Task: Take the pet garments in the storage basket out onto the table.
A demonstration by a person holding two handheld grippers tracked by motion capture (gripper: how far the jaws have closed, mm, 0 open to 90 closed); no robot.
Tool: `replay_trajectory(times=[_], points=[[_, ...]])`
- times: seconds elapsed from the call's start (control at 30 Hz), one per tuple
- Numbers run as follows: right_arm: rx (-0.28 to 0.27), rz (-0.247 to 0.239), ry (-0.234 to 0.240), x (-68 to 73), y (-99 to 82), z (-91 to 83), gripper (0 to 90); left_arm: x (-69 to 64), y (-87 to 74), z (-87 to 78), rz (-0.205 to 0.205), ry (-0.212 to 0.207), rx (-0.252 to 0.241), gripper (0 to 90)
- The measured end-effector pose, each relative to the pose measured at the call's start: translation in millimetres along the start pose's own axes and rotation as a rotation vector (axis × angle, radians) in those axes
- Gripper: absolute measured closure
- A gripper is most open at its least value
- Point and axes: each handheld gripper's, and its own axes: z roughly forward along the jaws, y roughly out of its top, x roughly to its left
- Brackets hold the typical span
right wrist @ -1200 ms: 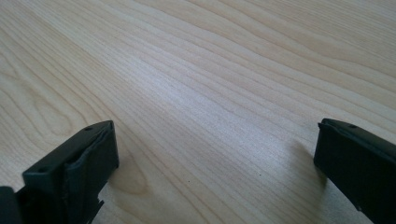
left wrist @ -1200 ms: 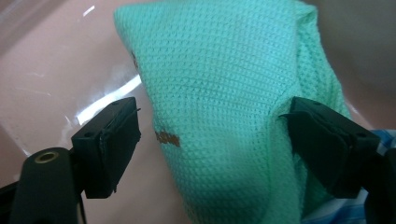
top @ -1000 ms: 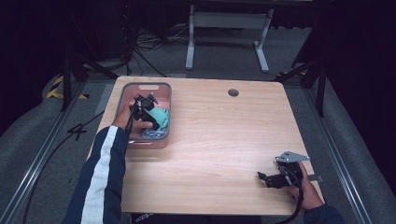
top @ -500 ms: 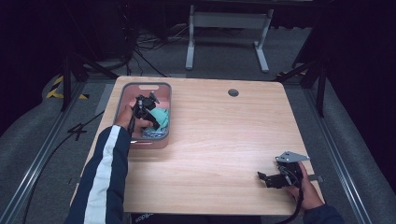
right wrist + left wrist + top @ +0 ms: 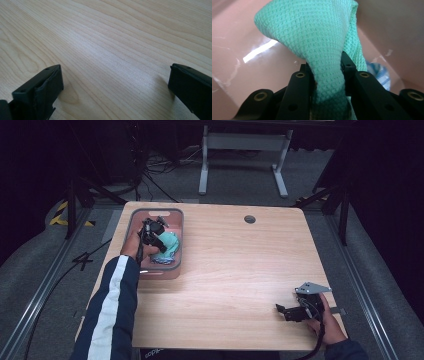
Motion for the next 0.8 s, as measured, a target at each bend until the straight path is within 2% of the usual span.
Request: replay_trajectory(times=[0.03, 0.07, 0.13, 0.3, 0.67, 0.8], points=[[0.0, 0.0, 0.0, 0.0, 0.0, 0.0, 0.0, 1.2, -1.3, -4.1, -0.002, 0.004, -0.017, 75.2], [0.0, 0.0, 0.0, 0.0, 0.0, 0.0, 0.0, 2.0, -2.8, -7.4, -0.009, -0.014, -0.028, 75.3], [0.0, 0.0, 0.0, 0.0, 0.0, 0.0, 0.1, 2.9, -5.6, -14.2, -0.003, -0.002, -0.054, 75.2], [0.0, 0.0, 0.0, 0.0, 0.0, 0.0, 0.0, 5.6, -12.9, -29.1, -0.009, -0.015, -0.139, 75.4], [0.0, 0.0, 0.0, 0.0, 0.0, 0.0, 0.0, -1.3, -33.6, -53.6, 0.013, -0.022, -0.309, 75.4], [0.0, -0.001, 0.0, 0.0, 0.0, 0.0, 0.0, -2.7, -42.9, -62.0, -0.006, -0.032, -0.377, 75.5]])
